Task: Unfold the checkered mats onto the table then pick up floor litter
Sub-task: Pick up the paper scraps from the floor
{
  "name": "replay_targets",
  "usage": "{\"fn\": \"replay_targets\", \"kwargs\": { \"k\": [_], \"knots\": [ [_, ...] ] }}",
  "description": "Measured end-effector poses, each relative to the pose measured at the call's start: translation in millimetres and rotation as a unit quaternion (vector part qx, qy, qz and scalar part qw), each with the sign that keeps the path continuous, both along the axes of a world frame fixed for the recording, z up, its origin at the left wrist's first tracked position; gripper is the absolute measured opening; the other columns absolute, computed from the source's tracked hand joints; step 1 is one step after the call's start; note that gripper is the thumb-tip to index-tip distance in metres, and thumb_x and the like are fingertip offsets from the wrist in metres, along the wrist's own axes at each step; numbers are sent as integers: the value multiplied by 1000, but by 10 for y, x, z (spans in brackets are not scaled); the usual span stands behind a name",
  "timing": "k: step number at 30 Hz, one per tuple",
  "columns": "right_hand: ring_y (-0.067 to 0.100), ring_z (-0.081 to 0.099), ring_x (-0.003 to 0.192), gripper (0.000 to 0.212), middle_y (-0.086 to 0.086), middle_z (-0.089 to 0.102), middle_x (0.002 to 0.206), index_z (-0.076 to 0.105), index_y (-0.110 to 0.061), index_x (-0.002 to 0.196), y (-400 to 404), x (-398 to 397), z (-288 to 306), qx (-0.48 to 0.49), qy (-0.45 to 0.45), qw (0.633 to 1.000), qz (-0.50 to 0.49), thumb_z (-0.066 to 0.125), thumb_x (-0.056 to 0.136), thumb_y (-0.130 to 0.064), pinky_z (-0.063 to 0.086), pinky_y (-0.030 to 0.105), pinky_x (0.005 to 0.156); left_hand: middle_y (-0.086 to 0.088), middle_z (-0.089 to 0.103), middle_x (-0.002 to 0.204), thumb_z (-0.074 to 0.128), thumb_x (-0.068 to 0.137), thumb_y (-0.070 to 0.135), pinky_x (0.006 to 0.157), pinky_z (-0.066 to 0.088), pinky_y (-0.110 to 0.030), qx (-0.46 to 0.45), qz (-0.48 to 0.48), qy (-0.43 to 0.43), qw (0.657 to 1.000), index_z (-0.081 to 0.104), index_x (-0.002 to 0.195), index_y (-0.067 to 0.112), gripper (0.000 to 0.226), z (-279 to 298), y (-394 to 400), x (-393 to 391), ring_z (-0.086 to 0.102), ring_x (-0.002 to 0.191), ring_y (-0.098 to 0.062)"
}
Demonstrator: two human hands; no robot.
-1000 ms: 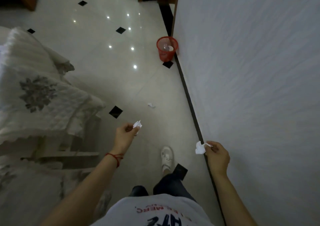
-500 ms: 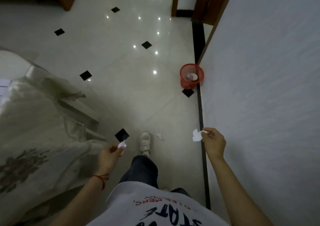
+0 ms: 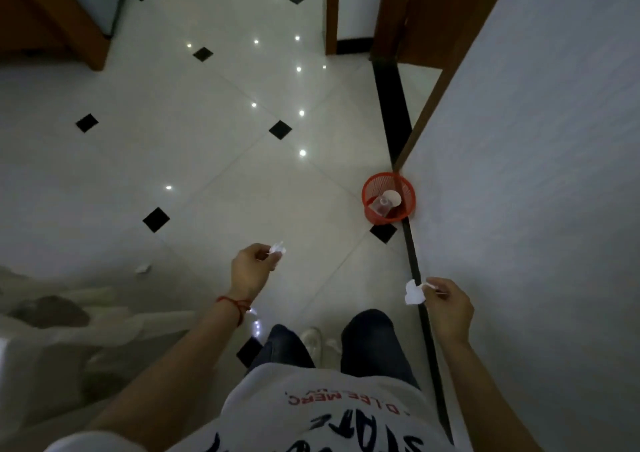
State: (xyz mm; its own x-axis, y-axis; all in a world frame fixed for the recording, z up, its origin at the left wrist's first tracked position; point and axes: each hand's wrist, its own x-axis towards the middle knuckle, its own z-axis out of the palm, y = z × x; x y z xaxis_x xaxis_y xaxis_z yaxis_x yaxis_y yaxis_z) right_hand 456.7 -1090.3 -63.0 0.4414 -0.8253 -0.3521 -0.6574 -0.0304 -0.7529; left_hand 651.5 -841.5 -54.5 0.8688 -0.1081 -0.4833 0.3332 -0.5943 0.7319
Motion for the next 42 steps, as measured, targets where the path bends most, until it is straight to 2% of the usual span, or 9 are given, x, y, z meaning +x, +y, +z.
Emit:
{"fn": "replay_targets", "kwargs": {
  "k": [7, 10, 18, 23, 28, 31, 34, 39, 42],
  "knots": [
    [30, 61, 88, 15, 17, 67, 94, 67, 1, 95, -789, 753, -335, 23, 35, 999, -22, 60, 81, 1, 43, 29, 78, 1, 61, 59, 69, 78, 19, 73, 51, -36, -20, -16, -19, 999, 59, 64, 23, 18, -104, -1121, 1056, 57, 59, -16],
    [24, 58, 84, 17, 19, 68, 99, 66, 1, 98, -1294, 1243, -343, 30, 47, 998, -8, 59, 82, 0, 42, 27, 77, 1, 62, 61, 68, 79, 23, 76, 53, -39, 5, -13, -8, 1000, 62, 71, 16, 12, -212, -1476, 1290, 59, 62, -19],
    [23, 58, 80, 15, 19, 68, 96, 68, 1, 95, -2194, 2426, -144, -7, 15, 1000, -18, 60, 81, -1, 53, 41, 81, -12, 68, 76, 65, 82, 25, 77, 55, -43, 42, -74, 6, 996, 65, 80, 10, 15, -216, -2146, 1925, 66, 76, -31],
    [24, 59, 82, 17, 18, 68, 97, 67, 0, 99, -2341, 2769, -204, 16, 27, 996, -81, 60, 83, -3, 53, 38, 80, -13, 71, 76, 67, 80, 29, 76, 56, -43, 79, -152, 13, 985, 68, 80, 9, 19, -340, -2485, 2581, 66, 74, -29],
    [21, 58, 81, 13, 15, 68, 93, 67, -3, 94, -2164, 2883, -386, 53, 55, 974, -215, 60, 82, -4, 48, 33, 78, -5, 63, 61, 67, 81, 23, 72, 54, -40, 88, -299, 26, 950, 63, 72, 11, 15, -448, -3009, 3297, 61, 64, -26],
    [29, 65, 83, 11, 9, 67, 84, 66, -12, 88, -1956, 2967, -563, 87, 77, 947, -298, 60, 81, -7, 53, 44, 83, 6, 58, 56, 65, 82, 27, 62, 46, -22, 89, -406, 31, 909, 61, 71, 14, 17, -548, -3356, 3671, 55, 54, -9],
    [31, 66, 86, 14, 13, 69, 90, 67, -11, 94, -1762, 3082, -830, 111, 90, 928, -344, 59, 82, -9, 53, 43, 85, 9, 57, 55, 65, 81, 30, 54, 39, -6, 89, -467, 33, 879, 59, 68, 18, 19, -678, -3706, 3927, 53, 51, -2],
    [25, 66, 80, 13, 9, 68, 88, 67, -12, 95, -1582, 3283, -1494, 155, 85, 895, -409, 61, 83, -9, 55, 37, 79, 4, 58, 58, 68, 78, 36, 57, 37, -13, 100, -532, 42, 840, 58, 66, 17, 25, -1373, -4198, 4004, 56, 61, -15],
    [17, 63, 67, 14, 8, 67, 85, 66, -9, 96, -1600, 3337, -1996, 173, 82, 882, -430, 60, 84, -7, 54, 32, 70, 4, 57, 57, 68, 74, 39, 65, 48, -26, 110, -531, 71, 837, 56, 58, 21, 27, -1982, -4371, 3850, 58, 64, -20]
  ]
}}
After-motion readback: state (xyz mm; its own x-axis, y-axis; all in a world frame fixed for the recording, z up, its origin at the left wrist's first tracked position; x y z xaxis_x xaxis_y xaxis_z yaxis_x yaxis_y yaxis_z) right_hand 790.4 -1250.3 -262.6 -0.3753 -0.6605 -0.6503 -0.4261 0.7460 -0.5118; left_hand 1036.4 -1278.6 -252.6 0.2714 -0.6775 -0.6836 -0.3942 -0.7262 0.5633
